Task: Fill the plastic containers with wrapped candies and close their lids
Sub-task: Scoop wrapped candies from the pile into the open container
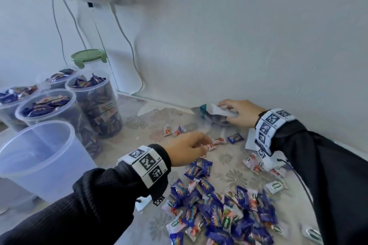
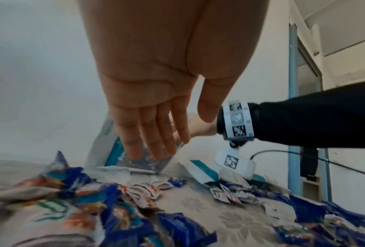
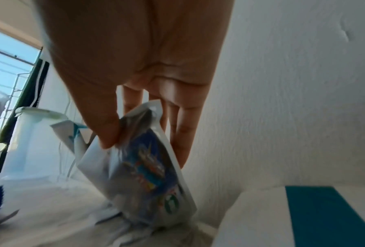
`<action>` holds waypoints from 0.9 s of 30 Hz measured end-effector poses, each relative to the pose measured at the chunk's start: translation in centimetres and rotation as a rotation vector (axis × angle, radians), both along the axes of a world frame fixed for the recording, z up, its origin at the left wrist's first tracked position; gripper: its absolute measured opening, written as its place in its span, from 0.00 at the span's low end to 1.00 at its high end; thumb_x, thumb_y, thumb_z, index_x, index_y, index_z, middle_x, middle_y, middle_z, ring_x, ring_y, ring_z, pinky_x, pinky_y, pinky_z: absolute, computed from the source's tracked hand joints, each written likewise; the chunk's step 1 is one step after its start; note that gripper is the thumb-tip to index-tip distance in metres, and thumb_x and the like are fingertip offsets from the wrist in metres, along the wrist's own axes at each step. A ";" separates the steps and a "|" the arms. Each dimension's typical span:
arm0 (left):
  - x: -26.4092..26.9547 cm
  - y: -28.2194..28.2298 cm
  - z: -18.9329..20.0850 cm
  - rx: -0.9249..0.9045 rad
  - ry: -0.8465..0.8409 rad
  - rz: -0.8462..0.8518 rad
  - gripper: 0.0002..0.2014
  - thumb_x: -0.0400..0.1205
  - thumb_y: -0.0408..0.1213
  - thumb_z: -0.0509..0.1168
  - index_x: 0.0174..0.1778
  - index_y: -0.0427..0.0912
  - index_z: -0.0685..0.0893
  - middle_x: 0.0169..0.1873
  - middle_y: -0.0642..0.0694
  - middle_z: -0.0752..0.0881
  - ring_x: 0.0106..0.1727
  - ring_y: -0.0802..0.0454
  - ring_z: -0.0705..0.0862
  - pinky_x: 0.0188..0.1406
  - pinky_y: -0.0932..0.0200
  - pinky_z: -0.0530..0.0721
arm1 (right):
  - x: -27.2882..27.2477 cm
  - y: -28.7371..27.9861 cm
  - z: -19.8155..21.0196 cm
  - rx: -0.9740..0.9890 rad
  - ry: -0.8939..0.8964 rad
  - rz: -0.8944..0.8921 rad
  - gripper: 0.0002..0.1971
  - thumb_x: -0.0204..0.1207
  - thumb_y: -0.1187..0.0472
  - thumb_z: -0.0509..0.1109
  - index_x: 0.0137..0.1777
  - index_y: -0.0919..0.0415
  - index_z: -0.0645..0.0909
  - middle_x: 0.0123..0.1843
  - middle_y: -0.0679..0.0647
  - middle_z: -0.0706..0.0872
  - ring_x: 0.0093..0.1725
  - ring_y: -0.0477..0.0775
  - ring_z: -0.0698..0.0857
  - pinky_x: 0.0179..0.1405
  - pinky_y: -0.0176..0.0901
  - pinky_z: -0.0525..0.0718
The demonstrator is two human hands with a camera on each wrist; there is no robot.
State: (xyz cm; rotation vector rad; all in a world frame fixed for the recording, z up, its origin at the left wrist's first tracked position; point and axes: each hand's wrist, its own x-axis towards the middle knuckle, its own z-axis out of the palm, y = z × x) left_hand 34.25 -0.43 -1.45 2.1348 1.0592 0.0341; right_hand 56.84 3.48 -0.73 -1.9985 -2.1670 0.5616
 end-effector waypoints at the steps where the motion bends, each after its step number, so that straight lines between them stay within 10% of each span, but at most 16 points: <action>1: 0.9 0.2 0.0 0.007 0.021 -0.045 0.17 0.86 0.41 0.55 0.72 0.47 0.74 0.68 0.49 0.78 0.68 0.53 0.76 0.68 0.61 0.71 | 0.4 0.3 0.3 -0.002 0.041 -0.014 0.26 0.77 0.62 0.70 0.75 0.52 0.71 0.70 0.58 0.79 0.68 0.58 0.78 0.59 0.37 0.71; 11: 11.3 3.5 -2.5 0.017 0.369 -0.307 0.30 0.86 0.44 0.52 0.83 0.40 0.49 0.83 0.42 0.43 0.83 0.46 0.44 0.81 0.47 0.46 | 1.6 1.3 0.2 -0.037 0.138 -0.008 0.25 0.78 0.59 0.70 0.75 0.50 0.72 0.76 0.49 0.75 0.75 0.49 0.71 0.66 0.33 0.64; 21: 5.4 -0.2 -2.0 -0.479 0.341 -0.485 0.34 0.82 0.63 0.48 0.82 0.52 0.52 0.83 0.52 0.51 0.82 0.52 0.51 0.78 0.50 0.47 | 1.9 0.3 -0.9 -0.002 0.092 0.061 0.22 0.84 0.61 0.61 0.77 0.50 0.69 0.77 0.49 0.72 0.76 0.51 0.71 0.64 0.29 0.63; 27: 0.6 6.1 0.4 -0.005 0.248 0.031 0.26 0.87 0.49 0.51 0.81 0.46 0.58 0.81 0.44 0.61 0.80 0.49 0.61 0.77 0.54 0.57 | 1.7 0.4 -0.7 0.018 0.081 0.019 0.20 0.85 0.60 0.58 0.77 0.49 0.70 0.76 0.53 0.74 0.74 0.54 0.73 0.66 0.35 0.67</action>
